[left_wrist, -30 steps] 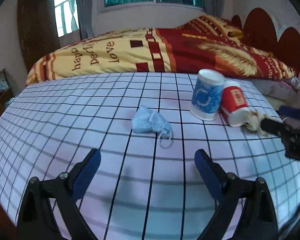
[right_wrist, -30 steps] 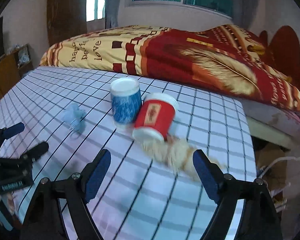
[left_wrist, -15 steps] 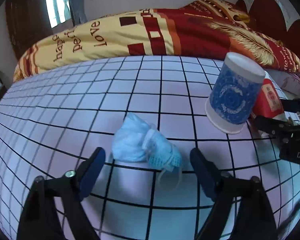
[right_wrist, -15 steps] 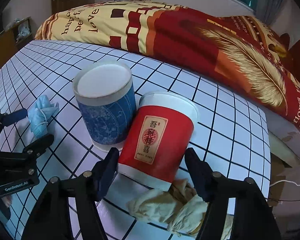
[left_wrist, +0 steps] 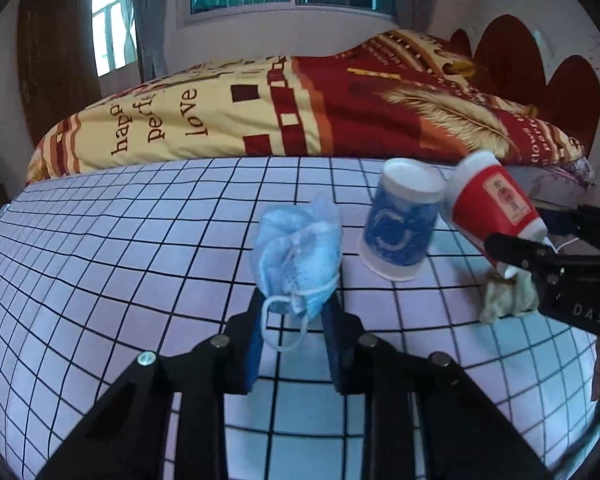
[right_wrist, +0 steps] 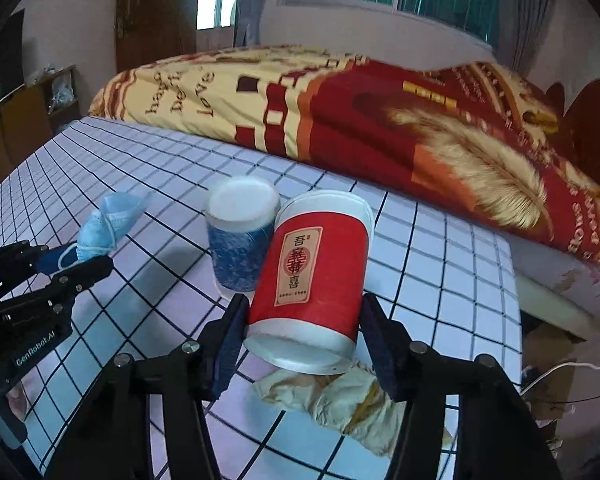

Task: Collect trash
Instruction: 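Grasp blue mask with left tool while right tool grasps red paper cup, then carry blue mask with left tool while right tool carries red cup over bin, then open both tools to drop mask and red cup into the bin, then move both tools back toward the blue-white cup and beige cloth, then grasp blue-white cup with left tool while right tool grasps beige cloth, then carry blue-white cup with left tool while right tool carries cloth over bin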

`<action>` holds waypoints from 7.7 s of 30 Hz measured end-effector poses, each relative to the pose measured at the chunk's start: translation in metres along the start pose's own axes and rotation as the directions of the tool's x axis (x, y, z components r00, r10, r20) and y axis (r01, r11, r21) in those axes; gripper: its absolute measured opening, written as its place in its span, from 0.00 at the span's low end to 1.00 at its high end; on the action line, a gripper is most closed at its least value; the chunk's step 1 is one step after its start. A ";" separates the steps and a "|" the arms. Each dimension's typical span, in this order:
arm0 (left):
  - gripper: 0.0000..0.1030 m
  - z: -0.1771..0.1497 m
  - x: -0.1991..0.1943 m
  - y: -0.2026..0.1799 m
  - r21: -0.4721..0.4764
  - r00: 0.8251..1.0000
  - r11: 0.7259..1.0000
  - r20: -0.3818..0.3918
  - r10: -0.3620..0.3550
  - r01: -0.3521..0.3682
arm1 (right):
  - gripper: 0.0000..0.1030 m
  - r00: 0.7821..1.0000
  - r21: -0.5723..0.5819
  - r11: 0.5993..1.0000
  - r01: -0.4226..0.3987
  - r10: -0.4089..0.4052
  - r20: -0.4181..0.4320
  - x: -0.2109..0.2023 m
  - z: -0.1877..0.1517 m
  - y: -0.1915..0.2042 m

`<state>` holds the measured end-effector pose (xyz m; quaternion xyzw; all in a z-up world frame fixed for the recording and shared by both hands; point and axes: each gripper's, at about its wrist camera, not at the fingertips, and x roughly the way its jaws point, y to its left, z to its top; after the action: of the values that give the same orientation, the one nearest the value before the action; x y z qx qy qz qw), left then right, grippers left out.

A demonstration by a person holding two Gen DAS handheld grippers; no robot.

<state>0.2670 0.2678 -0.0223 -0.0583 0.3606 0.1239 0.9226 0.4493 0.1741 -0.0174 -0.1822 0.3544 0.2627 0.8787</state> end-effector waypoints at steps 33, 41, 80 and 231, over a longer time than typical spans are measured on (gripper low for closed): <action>0.25 -0.063 -0.175 -0.073 0.121 0.976 0.981 0.141 -0.165 0.148 | 0.56 0.978 0.216 0.974 0.066 -0.107 0.180 -0.265 -0.152 -0.010; 0.25 -0.080 -0.184 -0.107 0.170 0.963 0.961 0.124 -0.239 0.217 | 0.56 0.971 0.301 0.946 0.121 -0.176 0.160 -0.303 -0.209 -0.040; 0.25 -0.167 -0.171 -0.285 0.409 0.880 0.782 -0.143 -0.453 0.470 | 0.56 0.933 0.466 0.815 0.344 -0.355 -0.067 -0.348 -0.401 -0.130; 0.50 -0.012 -0.056 -0.117 0.205 0.985 0.964 0.004 -0.175 0.171 | 0.19 0.998 0.274 0.960 0.055 -0.055 -0.011 -0.122 -0.117 -0.087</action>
<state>0.2510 0.1424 0.0095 0.0068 0.3546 0.0060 0.9350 0.3645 0.0056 0.0019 -0.0692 0.3834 0.1864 0.9019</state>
